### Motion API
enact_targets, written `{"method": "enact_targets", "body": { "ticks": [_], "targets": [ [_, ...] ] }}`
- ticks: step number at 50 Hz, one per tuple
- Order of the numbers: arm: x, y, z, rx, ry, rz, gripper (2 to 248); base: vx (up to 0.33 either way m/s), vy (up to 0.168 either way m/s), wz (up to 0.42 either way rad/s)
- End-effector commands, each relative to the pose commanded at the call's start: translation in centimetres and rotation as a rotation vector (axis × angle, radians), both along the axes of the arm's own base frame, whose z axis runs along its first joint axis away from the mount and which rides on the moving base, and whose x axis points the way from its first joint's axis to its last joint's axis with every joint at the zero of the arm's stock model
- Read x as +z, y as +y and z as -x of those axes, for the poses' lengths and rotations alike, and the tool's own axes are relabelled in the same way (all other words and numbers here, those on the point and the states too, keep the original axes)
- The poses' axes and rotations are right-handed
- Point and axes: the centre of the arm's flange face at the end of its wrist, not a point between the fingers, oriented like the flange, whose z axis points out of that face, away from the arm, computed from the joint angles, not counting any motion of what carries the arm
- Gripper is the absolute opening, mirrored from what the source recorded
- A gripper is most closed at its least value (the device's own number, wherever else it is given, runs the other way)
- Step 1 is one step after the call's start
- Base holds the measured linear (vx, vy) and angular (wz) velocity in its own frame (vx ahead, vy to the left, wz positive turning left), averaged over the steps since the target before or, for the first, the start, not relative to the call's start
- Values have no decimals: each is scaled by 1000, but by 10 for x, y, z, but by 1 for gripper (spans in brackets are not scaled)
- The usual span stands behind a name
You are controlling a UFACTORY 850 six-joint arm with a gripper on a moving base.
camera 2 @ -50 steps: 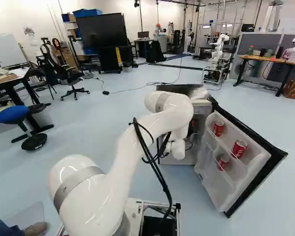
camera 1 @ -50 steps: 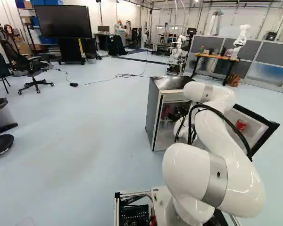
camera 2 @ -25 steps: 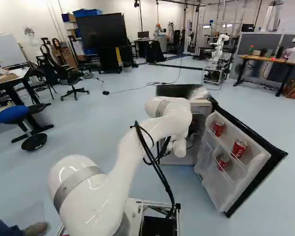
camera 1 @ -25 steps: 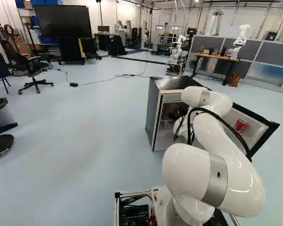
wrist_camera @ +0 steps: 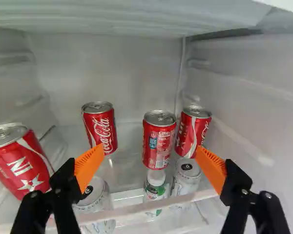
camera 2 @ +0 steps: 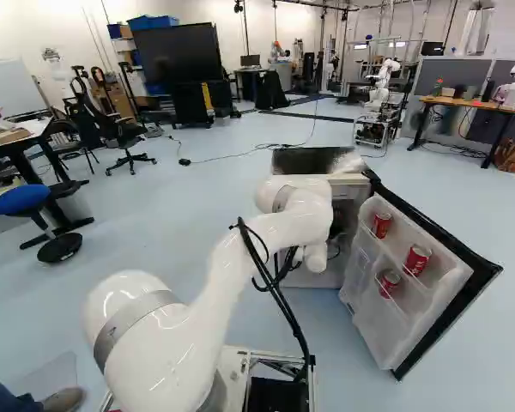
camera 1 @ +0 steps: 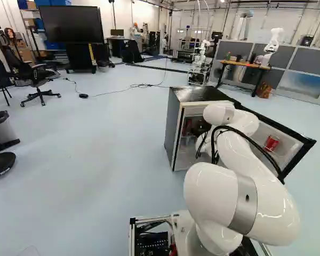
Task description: Grab a drink from the fridge
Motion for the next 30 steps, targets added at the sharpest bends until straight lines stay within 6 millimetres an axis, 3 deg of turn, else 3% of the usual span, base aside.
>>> {"method": "enact_targets", "body": {
  "ticks": [30],
  "targets": [
    [-16, -10, -28, 8, -68, 42, 247, 0, 0, 0]
  ]
}}
